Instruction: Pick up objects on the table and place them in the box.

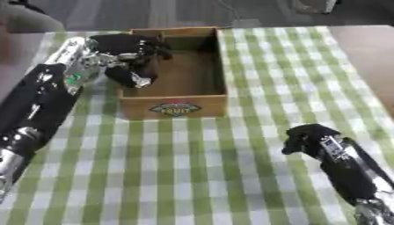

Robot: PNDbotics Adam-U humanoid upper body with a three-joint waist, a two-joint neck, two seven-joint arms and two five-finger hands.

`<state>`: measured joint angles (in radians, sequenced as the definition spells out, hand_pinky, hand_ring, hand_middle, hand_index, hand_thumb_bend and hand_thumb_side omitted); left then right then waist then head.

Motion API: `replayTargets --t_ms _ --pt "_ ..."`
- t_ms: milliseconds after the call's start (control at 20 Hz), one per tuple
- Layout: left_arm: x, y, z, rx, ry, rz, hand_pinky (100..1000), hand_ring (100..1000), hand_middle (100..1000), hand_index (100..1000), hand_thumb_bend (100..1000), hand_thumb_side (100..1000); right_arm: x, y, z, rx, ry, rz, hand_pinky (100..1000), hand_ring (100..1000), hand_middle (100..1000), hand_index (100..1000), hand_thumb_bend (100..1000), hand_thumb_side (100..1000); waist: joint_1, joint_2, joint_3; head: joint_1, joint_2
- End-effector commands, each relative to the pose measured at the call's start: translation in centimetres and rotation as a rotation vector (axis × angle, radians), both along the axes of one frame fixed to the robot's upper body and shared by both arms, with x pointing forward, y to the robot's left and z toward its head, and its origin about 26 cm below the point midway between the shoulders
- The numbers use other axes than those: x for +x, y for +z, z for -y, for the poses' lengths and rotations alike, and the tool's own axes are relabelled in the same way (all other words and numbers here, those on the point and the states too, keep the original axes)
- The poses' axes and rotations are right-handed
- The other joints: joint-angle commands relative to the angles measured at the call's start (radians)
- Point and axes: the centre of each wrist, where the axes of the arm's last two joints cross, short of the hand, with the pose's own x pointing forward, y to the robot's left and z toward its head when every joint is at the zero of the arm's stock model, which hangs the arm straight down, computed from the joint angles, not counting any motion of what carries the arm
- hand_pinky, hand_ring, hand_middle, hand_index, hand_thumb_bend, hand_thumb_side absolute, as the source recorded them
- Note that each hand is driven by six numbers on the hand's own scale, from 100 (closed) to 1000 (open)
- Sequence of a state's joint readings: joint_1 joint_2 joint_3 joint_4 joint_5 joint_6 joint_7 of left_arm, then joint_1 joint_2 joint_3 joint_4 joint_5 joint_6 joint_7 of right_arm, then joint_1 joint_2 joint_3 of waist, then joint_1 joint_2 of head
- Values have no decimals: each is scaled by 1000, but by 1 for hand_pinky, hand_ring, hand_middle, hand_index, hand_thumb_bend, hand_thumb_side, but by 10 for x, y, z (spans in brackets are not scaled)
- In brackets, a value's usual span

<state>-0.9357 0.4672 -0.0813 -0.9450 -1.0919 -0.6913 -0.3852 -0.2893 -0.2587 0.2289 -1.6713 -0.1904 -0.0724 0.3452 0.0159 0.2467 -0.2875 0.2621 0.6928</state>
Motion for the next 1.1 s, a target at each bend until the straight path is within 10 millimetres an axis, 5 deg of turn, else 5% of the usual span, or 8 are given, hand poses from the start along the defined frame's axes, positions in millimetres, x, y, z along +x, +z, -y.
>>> replayTargets --t_ms 50,300,450,800,1100 --pt "0 8 -3 -5 -9 28 964 1000 1000 1000 100 680 1 5 2 -8 0 20 652 577 546 701 100 861 -5 -18 4 1 4" --pt "-4 9 -6 -132 -42 75 932 1000 1000 1000 100 550 1 4 3 -7 -7 17 644 577 545 701 100 860 -7 -21 23 -4 6" --pt "-9 14 -9 -229 -69 136 890 983 993 950 100 383 1 3 4 -6 -14 12 639 578 546 701 100 863 -7 -24 39 -11 8" --pt "-31 15 -18 -455 -108 277 805 912 913 755 100 393 1 2 7 -3 -30 9 634 578 546 701 100 862 -11 -26 81 -30 10" --pt "-54 -4 -21 -627 -72 333 723 769 727 487 100 473 1 3 8 1 -39 9 627 578 546 701 100 862 -13 -26 108 -38 13"
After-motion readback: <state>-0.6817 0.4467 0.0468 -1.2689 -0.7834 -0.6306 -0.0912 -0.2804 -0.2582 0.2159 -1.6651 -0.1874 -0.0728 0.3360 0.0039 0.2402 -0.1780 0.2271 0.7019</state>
